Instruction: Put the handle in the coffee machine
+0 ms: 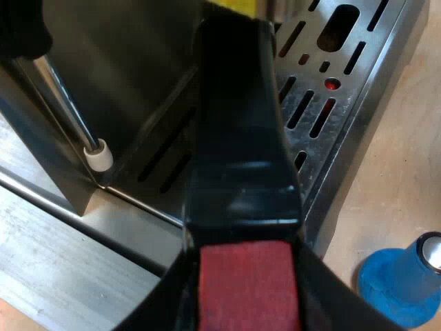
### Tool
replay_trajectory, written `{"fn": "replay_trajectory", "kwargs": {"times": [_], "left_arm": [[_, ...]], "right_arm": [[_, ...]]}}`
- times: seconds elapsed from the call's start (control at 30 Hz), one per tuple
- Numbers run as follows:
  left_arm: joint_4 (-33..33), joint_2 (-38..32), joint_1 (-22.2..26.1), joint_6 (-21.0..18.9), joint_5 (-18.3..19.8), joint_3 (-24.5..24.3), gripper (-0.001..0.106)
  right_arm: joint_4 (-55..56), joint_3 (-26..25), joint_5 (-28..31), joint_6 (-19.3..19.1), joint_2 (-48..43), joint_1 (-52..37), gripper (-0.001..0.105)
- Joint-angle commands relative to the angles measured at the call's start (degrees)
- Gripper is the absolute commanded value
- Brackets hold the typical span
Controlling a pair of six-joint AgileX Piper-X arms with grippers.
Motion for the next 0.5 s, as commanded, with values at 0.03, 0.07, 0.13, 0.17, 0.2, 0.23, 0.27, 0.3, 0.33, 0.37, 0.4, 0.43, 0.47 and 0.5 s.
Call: {"fn": "replay_trajectory", "kwargs": {"times": [0.03,0.07,0.13,0.17,0.2,0.23,0.27,0.3,0.33,0.37,0.4,0.43,0.47,0.5], "left_arm": [[-2.7,-1.8,-0.1,-0.5,12.4,-1.5,0.001],[-2.7,-1.8,-0.5,-0.5,12.4,-1.5,0.001],[-2.8,-1.8,-2.0,-0.5,11.7,-1.5,0.001],[-3.0,-1.8,-2.4,-0.5,11.1,-1.5,0.001],[-3.3,-1.8,-2.8,-0.7,9.7,-1.5,0.001],[-3.7,-1.8,-2.8,-0.6,9.3,-1.5,0.001],[-3.9,-1.8,-2.8,-0.6,9.3,-1.5,0.001],[-4.5,-1.8,-2.8,-1.0,9.0,-1.5,0.001],[-5.0,-1.8,-2.6,-1.3,8.7,-1.5,0.001],[-5.2,-1.8,-2.6,-1.5,8.6,-1.5,0.001],[-5.8,-1.8,-2.6,-2.1,8.7,-1.5,0.001],[-6.1,-1.8,-2.6,-2.8,8.6,-1.5,0.001],[-6.3,-1.8,-2.6,-3.0,8.6,-1.5,0.001],[-6.2,-1.8,-2.6,-3.7,8.6,-1.5,0.001]], "right_arm": [[-0.4,-0.2,0.6,-0.4,-0.1,-0.2,0.071],[-0.4,-0.2,0.6,-0.3,-0.1,-0.2,0.071],[-0.4,-0.2,0.6,-0.3,-0.1,-0.2,0.071],[-0.4,-0.2,0.6,-0.3,-0.1,-0.2,0.071],[-0.4,-0.2,0.6,-0.3,-0.1,-0.2,0.071],[-0.4,-0.2,0.6,-0.3,-0.1,-0.2,0.071],[-0.4,-0.2,0.6,-0.3,-0.1,-0.2,0.071],[-0.4,-0.2,0.6,-0.3,-0.1,-0.2,0.071],[-0.4,-0.2,0.6,-0.3,-0.1,-0.2,0.071],[-0.4,-0.2,0.6,-0.3,-0.1,-0.2,0.071],[-0.4,-0.2,0.6,-0.3,-0.1,-0.2,0.071],[-0.4,-0.2,0.6,-0.3,-0.1,-0.2,0.071],[-0.4,-0.2,0.6,-0.3,-0.1,-0.2,0.071],[-0.4,-0.2,0.6,-0.3,-0.1,-0.2,0.071]]}}
